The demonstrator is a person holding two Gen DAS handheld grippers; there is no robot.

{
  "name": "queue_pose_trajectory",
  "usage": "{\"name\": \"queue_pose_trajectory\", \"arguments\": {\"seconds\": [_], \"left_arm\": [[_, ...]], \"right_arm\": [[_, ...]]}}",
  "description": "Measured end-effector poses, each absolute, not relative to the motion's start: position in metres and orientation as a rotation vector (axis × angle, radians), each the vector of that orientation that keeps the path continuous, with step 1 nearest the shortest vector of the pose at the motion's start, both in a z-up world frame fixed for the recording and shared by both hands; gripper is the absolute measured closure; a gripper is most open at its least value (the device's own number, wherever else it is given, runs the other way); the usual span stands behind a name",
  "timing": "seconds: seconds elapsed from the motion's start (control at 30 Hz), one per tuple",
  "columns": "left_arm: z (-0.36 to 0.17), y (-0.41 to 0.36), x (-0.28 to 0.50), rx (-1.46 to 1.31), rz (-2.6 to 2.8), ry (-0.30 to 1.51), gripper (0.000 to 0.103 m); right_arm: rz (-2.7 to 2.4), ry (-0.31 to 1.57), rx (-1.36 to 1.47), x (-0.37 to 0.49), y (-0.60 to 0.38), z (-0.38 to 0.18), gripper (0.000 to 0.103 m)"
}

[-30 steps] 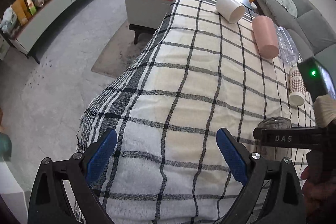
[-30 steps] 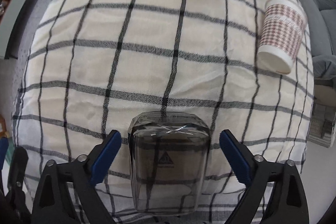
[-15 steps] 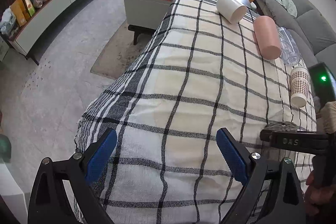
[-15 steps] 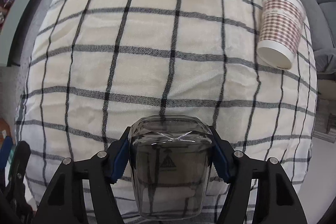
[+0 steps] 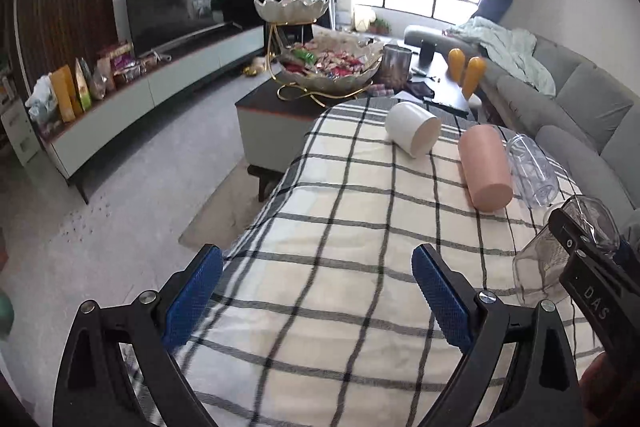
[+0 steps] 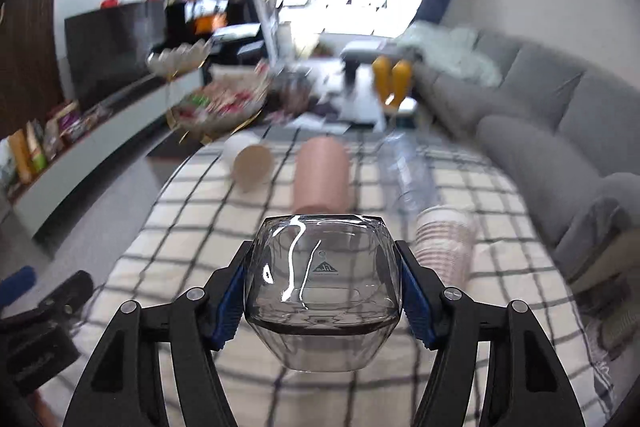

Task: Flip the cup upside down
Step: 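Turn the glass cup rim-down with the right gripper and lower it onto the tablecloth, then open the right gripper and pull it back from the standing glass cup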

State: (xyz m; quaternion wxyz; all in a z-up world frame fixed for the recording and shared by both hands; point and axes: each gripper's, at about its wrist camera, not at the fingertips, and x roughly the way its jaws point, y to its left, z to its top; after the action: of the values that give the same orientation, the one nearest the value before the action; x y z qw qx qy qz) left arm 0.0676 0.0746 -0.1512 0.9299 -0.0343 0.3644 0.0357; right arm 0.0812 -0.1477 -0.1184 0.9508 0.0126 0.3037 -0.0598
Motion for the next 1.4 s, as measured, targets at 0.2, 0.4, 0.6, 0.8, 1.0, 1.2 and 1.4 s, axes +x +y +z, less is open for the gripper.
{"name": "queue_pose_trajectory", "arguments": {"seconds": [0.2,0.4,0.6,0.8,1.0,1.2,1.4], "left_arm": [[-0.161,0.064,0.064,-0.069,0.072,0.723,0.006],[-0.162,0.056,0.061,-0.051,0.058,0.711,0.006],[-0.166,0.056,0.061,-0.050,0.068,0.727,0.006],[-0.166,0.056,0.061,-0.045,0.062,0.725,0.006],[-0.163,0.054,0.057,-0.041,0.053,0.705,0.006],[-0.151,0.058,0.052,-0.060,0.047,0.706,0.006],[-0.124,0.051,0.046,0.018,0.015,0.874,0.006]], "right_arm": [[-0.186,0.621,0.092,0.076,-0.166,-0.148,0.037],[-0.180,0.639,0.083,0.062,-0.164,-0.165,0.037],[-0.186,0.668,0.090,0.062,-0.164,-0.178,0.036],[-0.186,0.665,0.080,0.062,-0.162,-0.179,0.036],[-0.201,0.646,0.060,0.057,-0.156,-0.176,0.013],[-0.224,0.644,0.065,0.049,-0.159,-0.161,0.010],[-0.276,0.884,0.125,0.043,-0.183,-0.113,0.006]]}}
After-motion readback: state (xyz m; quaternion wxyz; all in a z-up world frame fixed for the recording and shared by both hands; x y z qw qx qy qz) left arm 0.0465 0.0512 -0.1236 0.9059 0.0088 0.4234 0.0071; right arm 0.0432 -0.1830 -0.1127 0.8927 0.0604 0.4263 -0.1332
